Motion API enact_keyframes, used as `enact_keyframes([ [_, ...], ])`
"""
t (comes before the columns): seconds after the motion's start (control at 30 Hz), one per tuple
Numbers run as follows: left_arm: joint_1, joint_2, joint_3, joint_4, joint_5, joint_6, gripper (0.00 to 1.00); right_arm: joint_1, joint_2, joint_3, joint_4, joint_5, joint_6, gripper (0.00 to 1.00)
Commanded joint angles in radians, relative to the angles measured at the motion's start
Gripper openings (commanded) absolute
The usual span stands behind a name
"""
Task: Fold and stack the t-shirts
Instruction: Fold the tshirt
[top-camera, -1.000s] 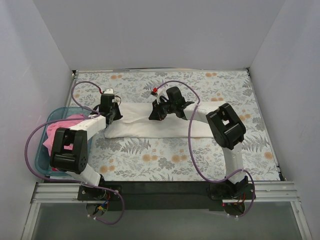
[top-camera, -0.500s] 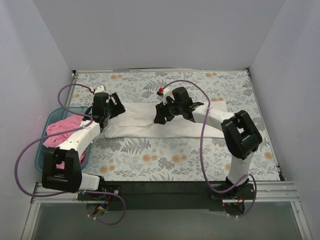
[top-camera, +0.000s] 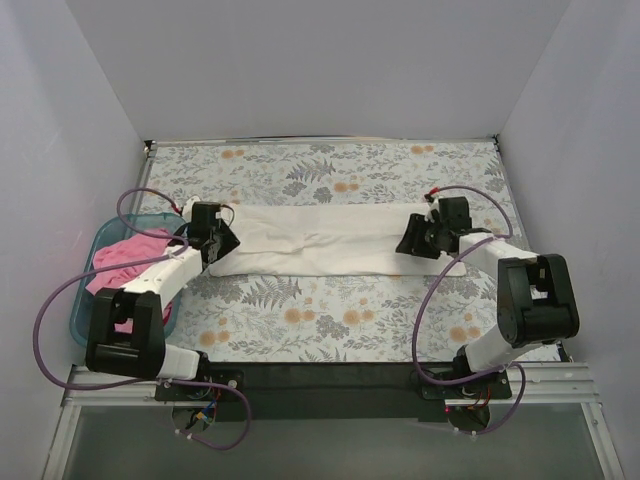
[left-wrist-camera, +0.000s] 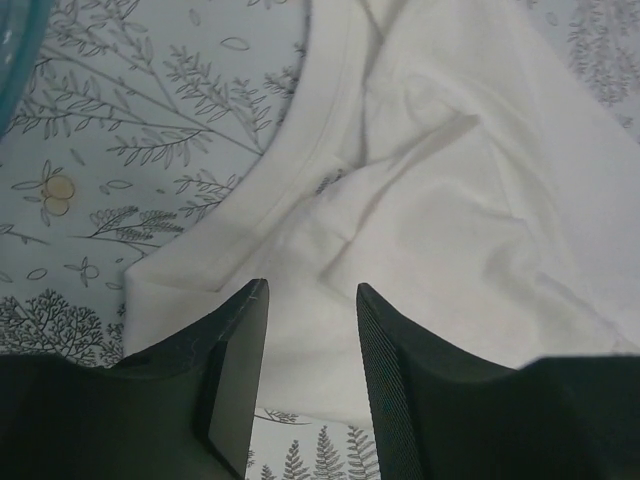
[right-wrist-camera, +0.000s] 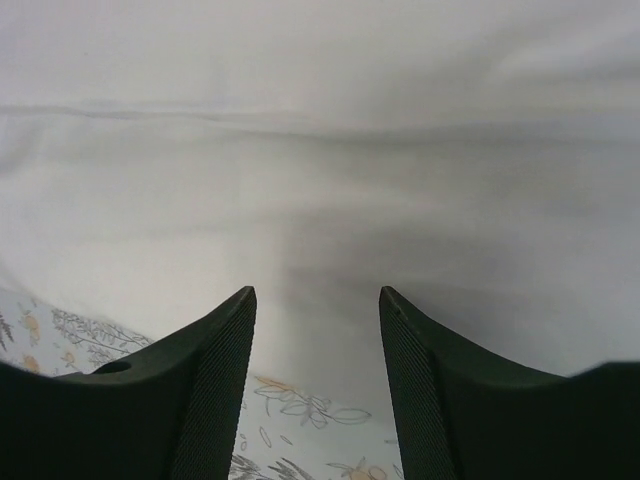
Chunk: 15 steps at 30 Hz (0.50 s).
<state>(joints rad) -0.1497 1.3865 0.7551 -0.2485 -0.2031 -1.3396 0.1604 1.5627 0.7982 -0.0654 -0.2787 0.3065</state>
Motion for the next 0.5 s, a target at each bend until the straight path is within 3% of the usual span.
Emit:
enact_keyframes([
  [0.0, 0.028, 0.019, -0.034, -0.057, -0.056, -0.081, 0.39, -0.057, -0.07, -0.056, -0.005, 0.081, 0.042, 0.51],
  [0.23, 0.087, 0.097, -0.071, -0.11, -0.058, -0.231, 0.37, -0.229, -0.108, -0.172, -0.028, 0.125, 0.069, 0.55],
  [0.47, 0.131, 0.17, -0.022, -0.124, -0.05, -0.228, 0.36, -0.309, -0.194, -0.238, -0.099, 0.177, 0.065, 0.56],
])
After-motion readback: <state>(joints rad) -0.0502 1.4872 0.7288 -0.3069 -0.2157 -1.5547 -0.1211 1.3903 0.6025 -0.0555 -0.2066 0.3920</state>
